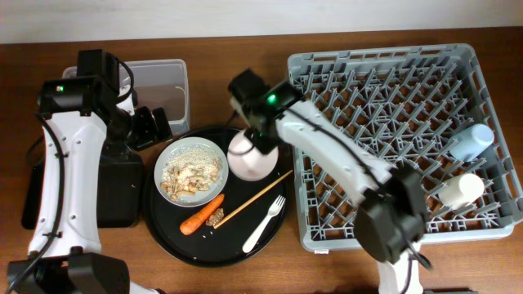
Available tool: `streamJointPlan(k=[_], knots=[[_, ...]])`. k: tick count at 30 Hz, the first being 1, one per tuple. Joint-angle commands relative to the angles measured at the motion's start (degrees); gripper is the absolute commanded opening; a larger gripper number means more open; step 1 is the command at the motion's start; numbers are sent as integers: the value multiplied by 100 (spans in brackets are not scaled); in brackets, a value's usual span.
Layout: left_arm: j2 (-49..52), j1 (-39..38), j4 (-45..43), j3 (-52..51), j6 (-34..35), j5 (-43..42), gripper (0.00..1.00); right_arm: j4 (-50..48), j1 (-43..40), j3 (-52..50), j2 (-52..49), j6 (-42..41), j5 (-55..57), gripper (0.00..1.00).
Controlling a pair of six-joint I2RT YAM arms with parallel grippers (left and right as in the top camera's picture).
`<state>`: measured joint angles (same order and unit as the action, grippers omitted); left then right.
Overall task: Sort waste into correct bins and load items into the dishwasher rack
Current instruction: 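Lift the pink bowl with the right gripper over the rack's back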
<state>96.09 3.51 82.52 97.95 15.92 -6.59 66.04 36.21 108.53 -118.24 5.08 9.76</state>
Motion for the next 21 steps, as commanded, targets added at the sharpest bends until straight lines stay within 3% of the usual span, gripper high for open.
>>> streamJointPlan(k=[1,5,9,14,17,21], knots=[[-11,20,28,61,52,44,99,61,-304,623,964,-129,1609,4],[-11,20,15,61,52,46,99,-7,-839,643,1285,-197,3558,4],[-11,20,-28,61,52,46,99,109,-1580,590,1274,-1727,5696,4],[-11,20,-39,61,55,42,99,216,-2564,579,1099,-2387,6017,4],[-11,20,-37,61,55,42,99,188,-3115,579,911,-2385,6378,4],[-11,20,-37,61,55,42,99,138,-3615,579,671,-2404,6070,4]])
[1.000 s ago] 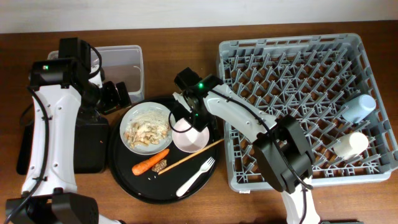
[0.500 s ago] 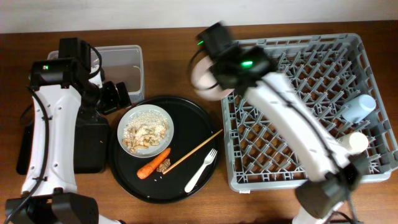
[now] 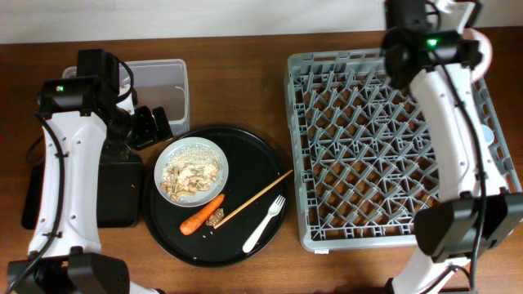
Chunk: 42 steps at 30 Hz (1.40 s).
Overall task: Sort waste into correct bins and load items into the dishwasher rack
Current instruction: 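Lift the pink bowl with the right gripper over the rack's back, then lower the pink bowl upright into the rack's back right slots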
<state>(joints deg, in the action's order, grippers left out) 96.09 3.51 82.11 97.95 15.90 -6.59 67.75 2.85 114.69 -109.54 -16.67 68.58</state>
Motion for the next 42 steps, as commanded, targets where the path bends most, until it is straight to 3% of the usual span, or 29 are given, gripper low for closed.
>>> streamJointPlan(k=[1,13,23,39,42], knots=[[-11,20,4,61,57,44,99,-66,-341,-37,-271,-229,168,4],[-11,20,70,61,55,44,99,-125,-323,-37,-1519,-264,-417,4],[-11,20,74,61,48,186,99,-35,-15,-37,-1738,-358,-1423,4],[-11,20,101,61,28,195,99,109,435,-92,-1738,-358,-1375,4],[-11,20,107,61,28,195,99,256,483,-96,-1738,-448,-804,4]])
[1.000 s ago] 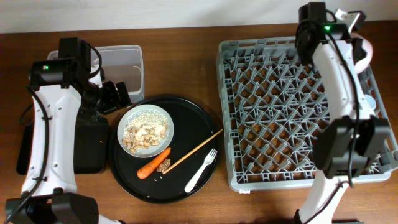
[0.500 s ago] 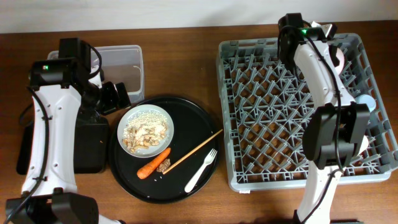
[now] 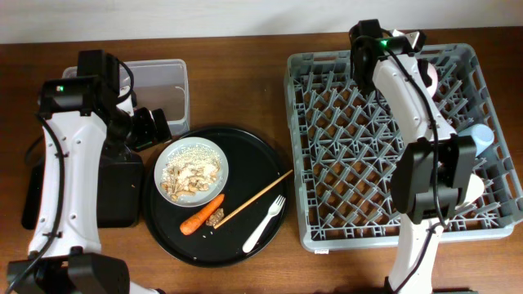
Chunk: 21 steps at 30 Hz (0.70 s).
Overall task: Sort waste into correct bins and load items into the dishwasher rack
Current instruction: 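Lower the pink bowl upright into the rack's back right slots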
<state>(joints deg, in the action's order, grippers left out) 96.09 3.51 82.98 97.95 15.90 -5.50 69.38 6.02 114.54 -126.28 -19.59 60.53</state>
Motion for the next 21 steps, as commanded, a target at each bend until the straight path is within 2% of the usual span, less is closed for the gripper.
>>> streamJointPlan(k=[1,3,5,11,15,21], knots=[[-11,20,26,61,26,85,99,190,181,-79,-61,-315,575,4],[-11,20,24,61,-11,83,99,345,186,-81,-61,-527,1624,4],[-11,20,20,61,-11,83,99,352,186,-81,-61,-538,2035,4],[-11,20,-39,61,-11,83,99,350,186,-181,-66,-540,1506,4],[-11,20,-42,61,-11,81,99,306,192,-872,-66,-769,1528,4],[-11,20,-44,61,-11,81,99,214,326,-1309,-66,-859,1491,4]])
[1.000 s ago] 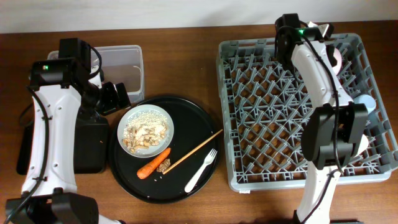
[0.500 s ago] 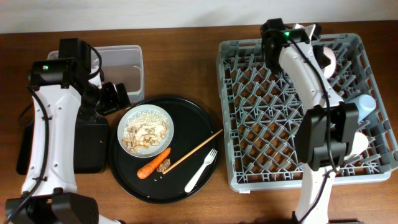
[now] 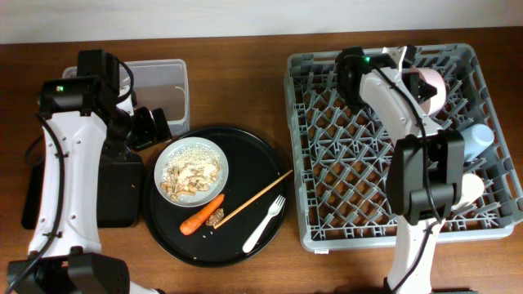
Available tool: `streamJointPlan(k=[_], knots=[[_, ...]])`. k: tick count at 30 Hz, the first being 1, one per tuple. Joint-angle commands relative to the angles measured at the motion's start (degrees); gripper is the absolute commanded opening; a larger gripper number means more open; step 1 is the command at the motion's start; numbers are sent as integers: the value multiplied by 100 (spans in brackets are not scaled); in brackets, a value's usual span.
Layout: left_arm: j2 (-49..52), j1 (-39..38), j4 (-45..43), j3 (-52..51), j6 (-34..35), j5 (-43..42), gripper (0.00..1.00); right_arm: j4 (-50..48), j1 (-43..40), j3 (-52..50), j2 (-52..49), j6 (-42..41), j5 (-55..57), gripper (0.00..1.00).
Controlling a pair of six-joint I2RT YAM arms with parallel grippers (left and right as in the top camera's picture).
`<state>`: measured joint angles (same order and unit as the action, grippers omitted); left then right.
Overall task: Sort waste into correct bins and load items into the dishwasher rack
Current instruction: 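Lower the pink bowl upright into the rack's back right slots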
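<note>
The pink bowl stands on edge among the tines at the back right of the grey dishwasher rack. My right gripper is at the bowl's left rim; whether the fingers still grip it is not visible. The left gripper hovers open and empty between the clear bin and the black tray. On the tray lie a plate of food scraps, a carrot, a wooden chopstick and a white fork.
A black bin sits left of the tray under the left arm. A pale blue cup and a white cup lie at the rack's right side. The right arm stretches over the rack's middle.
The right arm's wrist has shifted left and toward the front, and the pink bowl shows more fully, slightly lower in the rack. The left arm and the tray's contents are unchanged.
First the right gripper was on the pink bowl on the tray. Then it held the bowl high over the rack's back right corner. Then the bowl was down among the tines at the back right, where it stands now. The left arm never moved.
</note>
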<state>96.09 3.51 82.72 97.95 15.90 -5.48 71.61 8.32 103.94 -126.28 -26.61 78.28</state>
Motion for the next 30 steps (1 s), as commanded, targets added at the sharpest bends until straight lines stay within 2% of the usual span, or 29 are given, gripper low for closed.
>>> streamJointPlan(k=[1,2,3,4,5,6,7,8,10,14,20,23,26,27,30], knots=[[-11,20,-17,61,-11,79,99,-9,140,-245,-63,-157,-282,4],[-11,15,-15,61,-11,79,99,7,190,-219,-55,-155,-284,6],[-11,15,-17,61,-11,79,99,48,229,-201,-52,-155,-291,12],[-11,15,-17,61,-11,79,99,116,278,-199,-52,-155,-310,26],[-11,15,-17,61,-11,79,99,223,356,-199,-52,-155,-337,34],[-11,15,-31,61,-11,79,99,358,457,-199,-52,-153,-426,49],[-11,15,-44,61,-11,76,99,483,531,-199,-52,-153,-564,78],[-11,15,-61,61,-11,79,99,570,581,-199,-50,-153,-656,99],[-11,15,-79,61,-11,79,99,763,693,-197,2,-212,-990,99],[-11,20,-79,61,-11,81,99,1161,704,-46,492,-1023,-1521,99],[-11,20,-83,61,-13,81,99,1154,520,251,1777,-960,-2787,99],[-11,13,-74,61,-13,79,99,988,223,286,2455,-267,-4592,99],[-11,-44,-79,61,-162,39,99,809,-31,286,2820,1484,-7112,99],[-11,-140,-76,57,-229,39,99,835,-61,286,2881,1829,-7781,99],[-11,-472,13,55,-382,138,99,986,61,284,2918,2085,-8843,99]])
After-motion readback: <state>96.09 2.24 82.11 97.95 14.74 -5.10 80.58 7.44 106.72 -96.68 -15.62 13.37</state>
